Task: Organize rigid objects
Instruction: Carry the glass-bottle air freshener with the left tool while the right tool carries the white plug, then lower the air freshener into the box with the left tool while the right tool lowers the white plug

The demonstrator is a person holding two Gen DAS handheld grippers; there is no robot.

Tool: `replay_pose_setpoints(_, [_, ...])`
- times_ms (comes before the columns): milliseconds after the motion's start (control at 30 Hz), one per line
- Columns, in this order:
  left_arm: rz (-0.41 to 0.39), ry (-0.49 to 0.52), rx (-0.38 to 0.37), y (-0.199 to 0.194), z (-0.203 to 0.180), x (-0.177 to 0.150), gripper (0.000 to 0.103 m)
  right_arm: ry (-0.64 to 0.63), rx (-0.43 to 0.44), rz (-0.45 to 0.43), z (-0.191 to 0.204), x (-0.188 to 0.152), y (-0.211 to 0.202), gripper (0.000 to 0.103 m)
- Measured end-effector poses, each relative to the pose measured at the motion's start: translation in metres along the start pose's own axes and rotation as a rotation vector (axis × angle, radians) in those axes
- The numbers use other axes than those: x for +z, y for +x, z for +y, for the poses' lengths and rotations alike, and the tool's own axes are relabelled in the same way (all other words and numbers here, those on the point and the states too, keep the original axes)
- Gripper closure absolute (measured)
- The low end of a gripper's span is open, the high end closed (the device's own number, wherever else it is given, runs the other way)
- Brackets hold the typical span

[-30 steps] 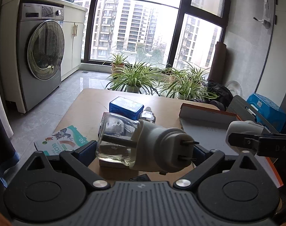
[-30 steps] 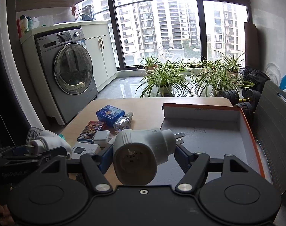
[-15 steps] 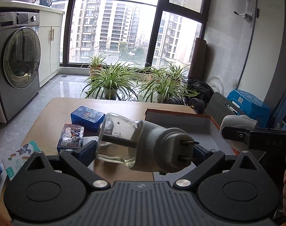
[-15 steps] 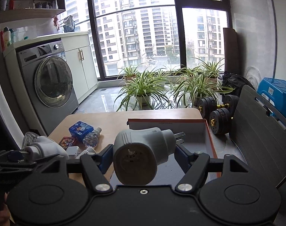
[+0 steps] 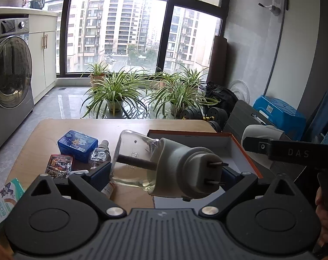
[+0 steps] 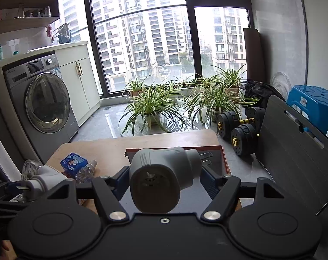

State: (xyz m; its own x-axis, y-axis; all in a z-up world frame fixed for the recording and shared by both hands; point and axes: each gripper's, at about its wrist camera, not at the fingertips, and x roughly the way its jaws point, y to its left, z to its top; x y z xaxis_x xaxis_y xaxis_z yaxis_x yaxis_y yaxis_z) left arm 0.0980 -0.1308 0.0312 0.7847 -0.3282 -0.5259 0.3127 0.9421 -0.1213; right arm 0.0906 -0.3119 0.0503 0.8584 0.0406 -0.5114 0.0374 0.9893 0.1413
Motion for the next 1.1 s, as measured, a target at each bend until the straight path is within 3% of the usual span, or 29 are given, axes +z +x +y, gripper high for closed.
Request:
replay_pose_setpoints(700, [0.066, 0.044, -0.046, 0.053, -0.03, 0.033, 0.002, 0.037, -0.036, -0.006, -0.039, 0.032, 0.046, 0.02])
replay_pose_setpoints(1100, [0.097, 0.036, -0.055, 0.075, -0.039, 0.029, 0.002, 0.052, -0.036, 0.024, -0.046, 0.033, 0.063, 0.02])
